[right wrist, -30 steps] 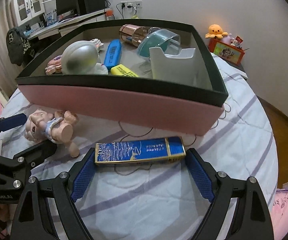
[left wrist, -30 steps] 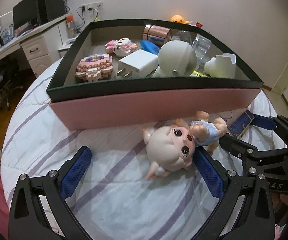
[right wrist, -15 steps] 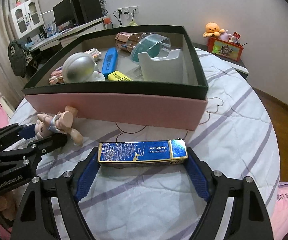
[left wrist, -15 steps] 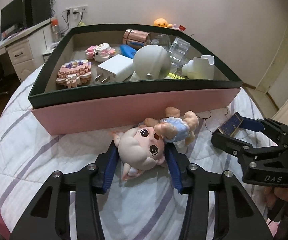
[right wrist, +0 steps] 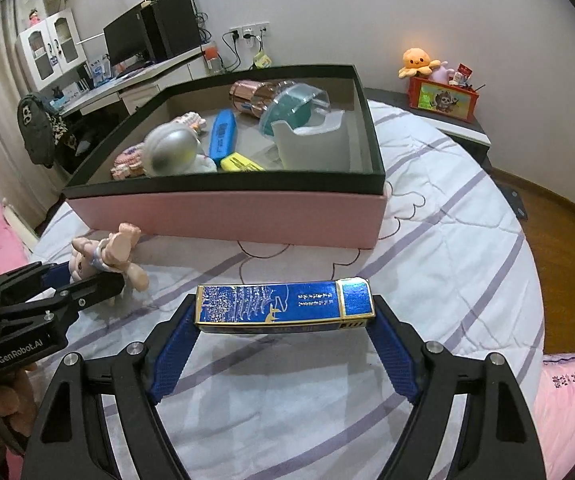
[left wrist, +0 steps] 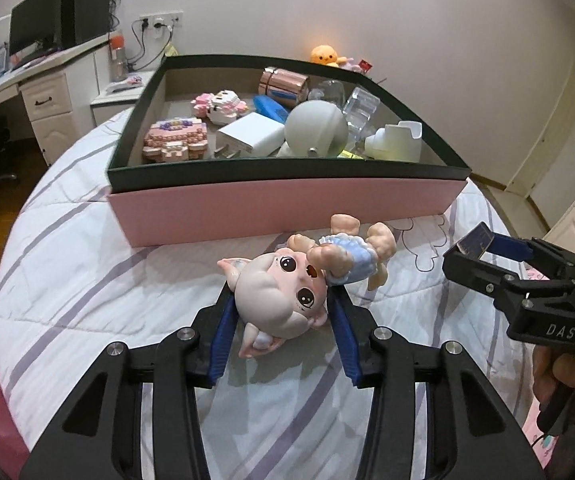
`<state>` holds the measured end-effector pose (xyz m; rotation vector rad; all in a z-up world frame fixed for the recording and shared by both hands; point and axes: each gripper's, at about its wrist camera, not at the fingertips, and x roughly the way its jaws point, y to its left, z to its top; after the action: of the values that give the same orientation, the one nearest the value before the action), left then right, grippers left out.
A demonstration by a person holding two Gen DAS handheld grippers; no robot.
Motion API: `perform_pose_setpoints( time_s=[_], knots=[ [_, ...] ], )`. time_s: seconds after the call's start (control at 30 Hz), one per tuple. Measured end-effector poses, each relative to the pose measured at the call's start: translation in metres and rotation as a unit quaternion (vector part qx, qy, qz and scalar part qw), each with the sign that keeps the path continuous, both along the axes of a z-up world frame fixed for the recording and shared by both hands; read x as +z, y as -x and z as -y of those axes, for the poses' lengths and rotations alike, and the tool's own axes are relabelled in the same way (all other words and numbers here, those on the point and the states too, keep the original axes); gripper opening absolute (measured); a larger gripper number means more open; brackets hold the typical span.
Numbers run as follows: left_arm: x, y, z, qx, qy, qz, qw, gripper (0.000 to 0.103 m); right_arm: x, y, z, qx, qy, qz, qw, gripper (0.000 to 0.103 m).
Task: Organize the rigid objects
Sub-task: 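Carry both items into the box tray and open both tools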
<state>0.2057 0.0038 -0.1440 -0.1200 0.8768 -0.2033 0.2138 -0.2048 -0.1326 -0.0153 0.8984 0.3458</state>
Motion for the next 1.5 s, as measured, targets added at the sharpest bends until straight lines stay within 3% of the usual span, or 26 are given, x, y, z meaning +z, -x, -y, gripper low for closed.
perform_pose_setpoints(
  time_s=[0.33, 0.67, 0.93, 1.2, 1.37, 1.4, 1.47, 1.5],
  knots=[
    [0.039, 0.007, -0.018, 0.009, -0.007, 0.041, 0.9991, 0.045, 0.034, -0.001, -0.01, 0.014, -0.009, 0.035, 0.999, 0.083],
    [0.086, -0.043, -0.03, 0.02, -0.024, 0.103, 0.9942, 0.045, 0.09, -0.051, -0.027, 0.023, -0.005, 0.095, 0.995, 0.083],
    [0.081, -0.086, -0.03, 0.021, -0.026, 0.096, 0.9948, 0.045, 0.086, -0.096, -0.045, 0.03, -0.004, 0.086, 0.996, 0.083],
    [0.056, -0.117, -0.024, 0.022, -0.041, 0.064, 0.9969, 0.045, 0.058, -0.126, -0.05, 0.027, 0.0, 0.059, 0.998, 0.083],
    [0.041, -0.12, -0.023, 0.029, -0.052, 0.041, 0.9973, 0.046, 0.045, -0.131, -0.045, 0.012, 0.0, 0.045, 0.999, 0.089],
    [0.04, -0.119, -0.023, 0.031, -0.054, 0.041, 0.9972, 0.05, 0.045, -0.132, -0.043, 0.008, -0.001, 0.044, 0.999, 0.089],
    [0.044, -0.111, -0.024, 0.038, -0.057, 0.051, 0.9963, 0.076, 0.045, -0.129, -0.037, -0.001, -0.011, 0.041, 0.999, 0.09],
    [0.047, -0.107, -0.024, 0.044, -0.058, 0.061, 0.9955, 0.094, 0.046, -0.129, -0.035, -0.005, -0.015, 0.041, 0.999, 0.09]
  ],
)
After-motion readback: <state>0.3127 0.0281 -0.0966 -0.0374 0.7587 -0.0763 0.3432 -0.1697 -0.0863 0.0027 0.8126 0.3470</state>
